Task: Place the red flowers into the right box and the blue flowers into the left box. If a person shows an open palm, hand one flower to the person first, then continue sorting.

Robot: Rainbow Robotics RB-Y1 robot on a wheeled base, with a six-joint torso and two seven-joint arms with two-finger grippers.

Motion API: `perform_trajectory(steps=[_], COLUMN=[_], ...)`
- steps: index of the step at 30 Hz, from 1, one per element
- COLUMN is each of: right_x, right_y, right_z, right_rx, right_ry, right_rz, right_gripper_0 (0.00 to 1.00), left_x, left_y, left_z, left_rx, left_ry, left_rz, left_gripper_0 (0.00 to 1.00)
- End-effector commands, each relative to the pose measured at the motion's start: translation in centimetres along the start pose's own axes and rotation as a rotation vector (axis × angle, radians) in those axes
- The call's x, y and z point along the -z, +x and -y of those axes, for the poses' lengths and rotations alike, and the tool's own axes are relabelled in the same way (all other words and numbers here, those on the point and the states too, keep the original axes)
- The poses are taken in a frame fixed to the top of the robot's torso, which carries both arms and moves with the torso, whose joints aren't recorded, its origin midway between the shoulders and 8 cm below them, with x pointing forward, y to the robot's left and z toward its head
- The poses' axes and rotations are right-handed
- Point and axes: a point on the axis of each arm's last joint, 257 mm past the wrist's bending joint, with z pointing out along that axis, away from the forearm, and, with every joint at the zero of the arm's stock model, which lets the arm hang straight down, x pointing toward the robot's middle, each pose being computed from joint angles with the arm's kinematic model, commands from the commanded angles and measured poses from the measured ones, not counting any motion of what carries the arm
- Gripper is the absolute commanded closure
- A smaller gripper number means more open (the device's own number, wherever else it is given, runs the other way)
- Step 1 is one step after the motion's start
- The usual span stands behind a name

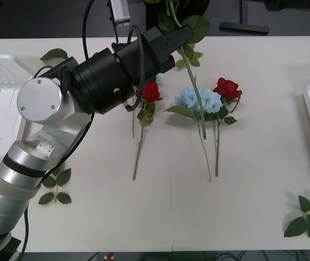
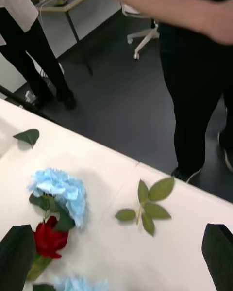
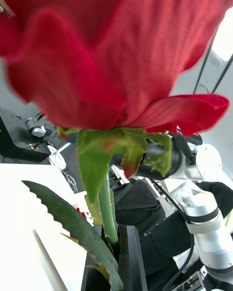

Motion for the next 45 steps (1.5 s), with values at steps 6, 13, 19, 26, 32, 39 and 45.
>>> perform_trajectory(steps=[6, 13, 19, 26, 32, 39, 45], right_x=[4.3, 5.7, 6.8, 7.2, 6.8, 5.8, 5.2], right_y=[5.5, 13.3, 17.7, 19.6, 20.6, 18.8, 17.2], right_z=[0.3, -3.1, -7.5, -15.0, -19.5, -23.1, -25.1], right_rx=[0.086, -0.023, -0.092, -0.166, -0.185, -0.229, -0.268], right_ry=[-0.068, -0.196, -0.343, -0.594, -0.737, -0.836, -0.889], right_rz=[-0.078, -0.22, -0.312, -0.305, -0.28, -0.206, -0.16], right_gripper_0=[0.0, 0.0, 0.0, 0.0, 0.0, 0.0, 0.0], left_x=[-0.5, -0.5, -0.5, -0.5, -0.5, -0.4, -0.4], left_y=[-1.1, -1.1, -1.1, -1.1, -1.1, -1.1, -1.1], left_z=[2.0, 2.0, 2.0, 1.9, 1.9, 1.9, 1.9], left_rx=[-0.058, -0.06, -0.063, -0.066, -0.066, -0.068, -0.066], left_ry=[0.042, 0.041, 0.04, 0.04, 0.04, 0.038, 0.039], left_rz=[-0.005, -0.005, -0.003, -0.004, -0.006, -0.006, -0.006], left_gripper_0=[1.0, 1.0, 1.0, 1.0, 1.0, 1.0, 1.0])
